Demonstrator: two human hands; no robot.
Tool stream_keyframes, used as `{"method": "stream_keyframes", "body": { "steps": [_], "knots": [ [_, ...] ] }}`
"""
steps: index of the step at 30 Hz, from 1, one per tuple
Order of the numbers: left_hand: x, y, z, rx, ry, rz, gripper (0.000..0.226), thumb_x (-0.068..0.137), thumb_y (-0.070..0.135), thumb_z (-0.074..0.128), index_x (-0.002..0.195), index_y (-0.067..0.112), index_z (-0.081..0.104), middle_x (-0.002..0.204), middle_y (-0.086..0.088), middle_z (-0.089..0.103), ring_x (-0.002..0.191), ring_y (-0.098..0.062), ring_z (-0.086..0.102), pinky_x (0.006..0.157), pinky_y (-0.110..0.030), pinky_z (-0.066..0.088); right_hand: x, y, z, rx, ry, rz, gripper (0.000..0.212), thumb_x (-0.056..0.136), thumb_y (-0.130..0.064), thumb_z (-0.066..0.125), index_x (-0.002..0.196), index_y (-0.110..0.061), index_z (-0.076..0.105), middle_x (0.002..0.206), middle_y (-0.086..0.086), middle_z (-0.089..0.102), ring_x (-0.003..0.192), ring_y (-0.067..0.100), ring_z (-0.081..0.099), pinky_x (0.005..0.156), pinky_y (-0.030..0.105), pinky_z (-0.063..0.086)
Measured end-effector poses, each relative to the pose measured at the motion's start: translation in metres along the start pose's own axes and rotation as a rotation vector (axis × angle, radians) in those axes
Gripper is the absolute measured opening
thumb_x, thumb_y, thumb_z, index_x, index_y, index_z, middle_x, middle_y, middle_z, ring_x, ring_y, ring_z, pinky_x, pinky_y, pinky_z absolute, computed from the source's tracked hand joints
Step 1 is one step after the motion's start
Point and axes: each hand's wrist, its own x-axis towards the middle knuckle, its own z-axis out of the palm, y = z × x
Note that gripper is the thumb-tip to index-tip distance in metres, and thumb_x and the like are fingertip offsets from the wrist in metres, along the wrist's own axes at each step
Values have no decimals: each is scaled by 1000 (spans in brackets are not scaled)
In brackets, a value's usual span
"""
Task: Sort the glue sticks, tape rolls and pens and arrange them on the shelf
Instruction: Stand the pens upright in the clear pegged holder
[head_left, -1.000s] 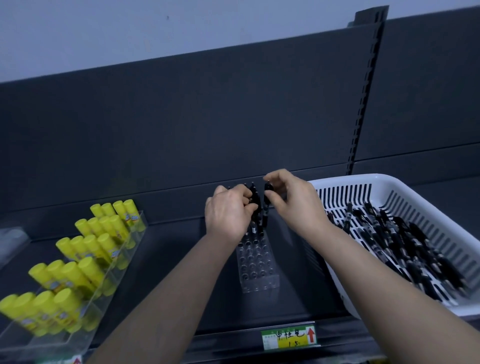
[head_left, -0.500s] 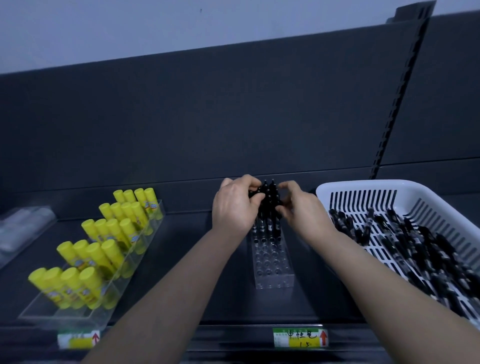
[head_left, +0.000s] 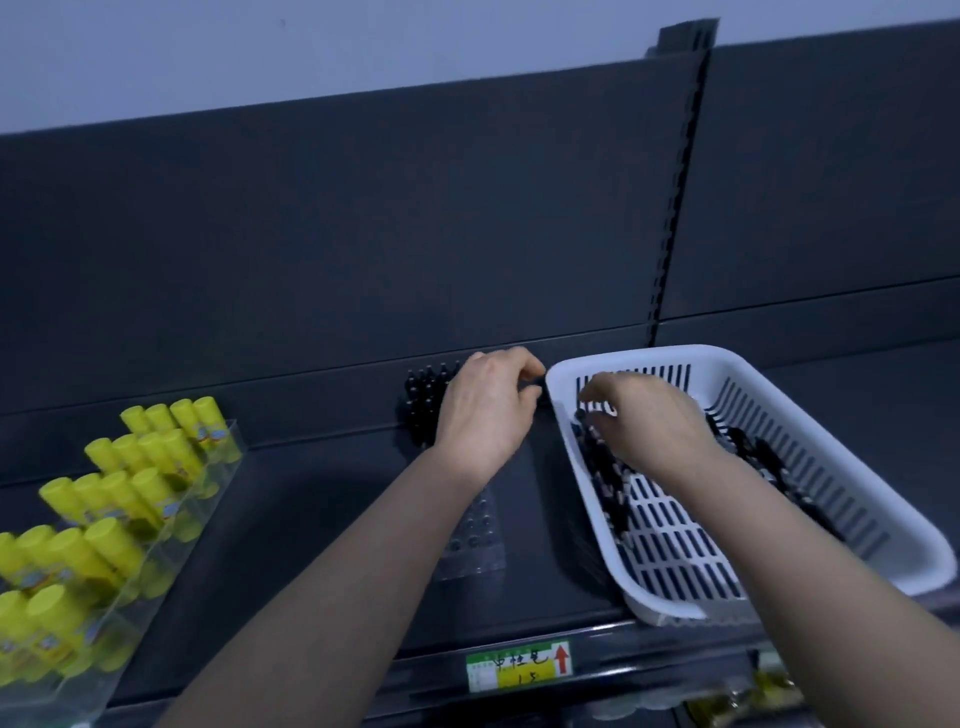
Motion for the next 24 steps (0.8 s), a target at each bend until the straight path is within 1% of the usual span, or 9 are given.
{"method": "stream_keyframes", "body": {
  "steps": [4,6,8,10,12,16,18,20,24],
  "knots": [
    [6,31,39,37,-191,-17,20,89,12,57,102,21,69,100,2,70,95,-17,63,87,-36,51,-23,63,-15,-130,-69,112,32,91,-17,50,117,-32,62,112,-2,67,103,22,62,63,28,40],
    [10,46,58,103,-293,-2,21,86,5,53,91,18,69,94,-1,70,90,-21,63,81,-39,53,-33,87,-19,-157,-110,166,31,91,-21,50,115,-35,61,110,-2,67,104,23,61,65,29,38],
    [15,57,77,176,-395,12,21,81,-2,53,74,17,60,85,-6,66,80,-25,62,71,-39,55,-41,106,-21,-142,-138,199,29,91,-23,50,112,-38,62,109,-4,67,105,21,60,70,29,41],
    [22,65,97,245,-464,-4,27,76,-8,51,64,16,47,72,-8,52,63,-25,51,54,-33,45,-47,122,-23,-79,-150,225,26,89,-24,53,109,-37,64,108,-7,68,104,19,60,74,29,45],
    [29,71,113,293,-500,-44,30,76,-10,49,58,14,41,65,-6,42,58,-24,42,50,-32,36,-52,132,-26,-5,-167,240,26,87,-22,57,107,-36,65,107,-9,68,102,18,61,77,30,49],
    [46,79,142,318,-494,-66,27,82,-8,49,59,7,49,61,-4,40,59,-22,45,51,-33,37,-56,143,-29,112,-178,220,23,85,-20,62,105,-30,68,104,-9,69,100,16,63,84,32,52],
    [52,85,154,342,-473,-73,29,84,-5,52,58,7,45,59,-2,37,54,-19,41,47,-30,33,-55,147,-29,152,-182,197,22,86,-21,64,106,-28,68,104,-8,69,100,16,63,86,31,51],
    [54,90,165,384,-495,-102,34,86,0,57,58,12,41,61,-2,42,55,-18,45,48,-30,36,-55,152,-28,163,-192,184,21,86,-22,64,106,-28,67,105,-7,68,101,17,62,87,31,50],
    [56,100,171,472,-578,-176,25,86,10,63,65,14,49,68,1,51,57,-14,49,51,-28,41,-54,159,-25,165,-198,194,20,86,-22,63,104,-30,66,103,-9,68,99,16,62,87,31,50]
  ]
}}
